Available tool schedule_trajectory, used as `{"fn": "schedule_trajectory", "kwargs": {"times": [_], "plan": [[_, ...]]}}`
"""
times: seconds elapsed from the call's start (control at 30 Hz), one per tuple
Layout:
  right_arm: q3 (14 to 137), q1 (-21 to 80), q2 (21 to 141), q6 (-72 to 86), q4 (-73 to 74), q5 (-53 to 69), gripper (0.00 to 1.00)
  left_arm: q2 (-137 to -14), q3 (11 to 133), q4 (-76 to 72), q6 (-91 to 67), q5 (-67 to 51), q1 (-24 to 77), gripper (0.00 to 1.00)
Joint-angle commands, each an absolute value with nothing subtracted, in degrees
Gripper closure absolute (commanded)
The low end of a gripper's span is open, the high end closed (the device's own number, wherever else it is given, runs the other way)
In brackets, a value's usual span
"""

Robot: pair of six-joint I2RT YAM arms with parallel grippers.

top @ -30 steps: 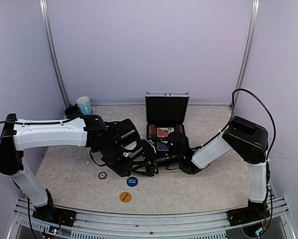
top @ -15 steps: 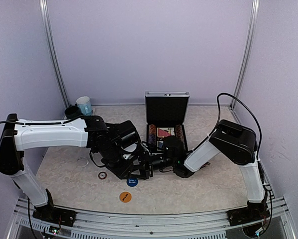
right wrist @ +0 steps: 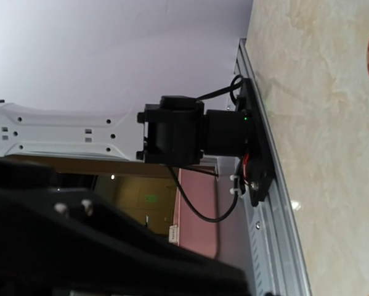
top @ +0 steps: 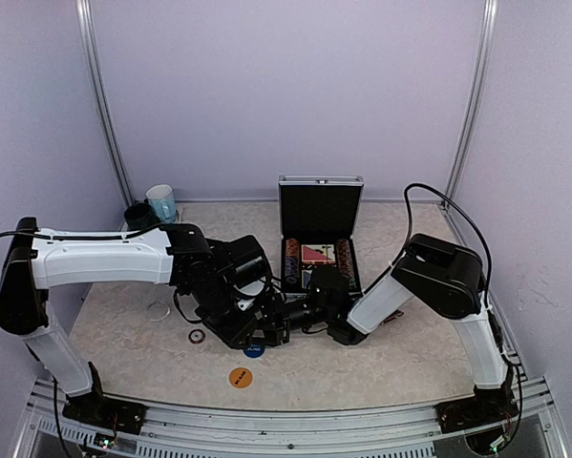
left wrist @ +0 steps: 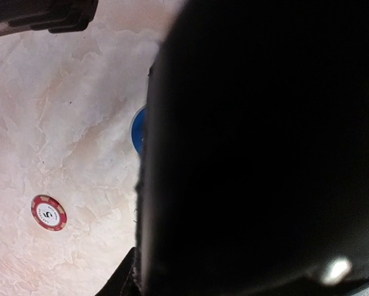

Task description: Pack up texas hold em set

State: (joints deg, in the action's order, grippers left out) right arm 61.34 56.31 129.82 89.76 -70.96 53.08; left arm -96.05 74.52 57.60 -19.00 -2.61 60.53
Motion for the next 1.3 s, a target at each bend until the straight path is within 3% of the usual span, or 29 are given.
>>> {"fn": "schedule_trajectory", "kwargs": {"times": [0.0,0.5,0.57,0.77,0.87,0.93,1.0,1.17,1.27], "plan": [[61.75,57.73,131.49,91.01,-75.49,55.27,0.48,-96.66,76.6,57.16,-18.24,-2.67,60.73,1.0],[61.74,58.53,132.36,92.28,-77.3,56.48,0.58,-96.94,77.17,57.46,-18.2,-2.7,60.73,1.0],[61.75,58.67,132.36,92.29,-77.34,56.79,0.62,-97.03,77.17,57.54,-18.12,-2.48,60.73,1.0],[61.51,58.8,132.34,92.84,-78.24,57.26,0.93,-96.86,77.26,57.72,-18.19,-1.8,60.63,1.0],[61.49,58.8,132.28,93.2,-78.77,57.3,0.98,-96.72,77.17,57.69,-18.32,-1.59,60.52,0.99],[61.58,58.8,132.11,93.25,-78.77,57.26,0.98,-96.62,77.17,57.52,-18.44,-1.5,60.47,0.92],[61.72,58.84,131.94,93.04,-78.44,57.16,0.98,-96.43,77.18,57.52,-18.61,-1.17,60.38,0.78],[61.52,58.63,131.75,92.69,-77.8,56.89,0.98,-95.33,77.32,57.26,-19.21,-0.51,59.95,0.33],[61.23,58.26,131.39,91.94,-76.68,56.49,0.98,-94.24,77.51,56.89,-19.5,-0.56,59.66,0.21]]}}
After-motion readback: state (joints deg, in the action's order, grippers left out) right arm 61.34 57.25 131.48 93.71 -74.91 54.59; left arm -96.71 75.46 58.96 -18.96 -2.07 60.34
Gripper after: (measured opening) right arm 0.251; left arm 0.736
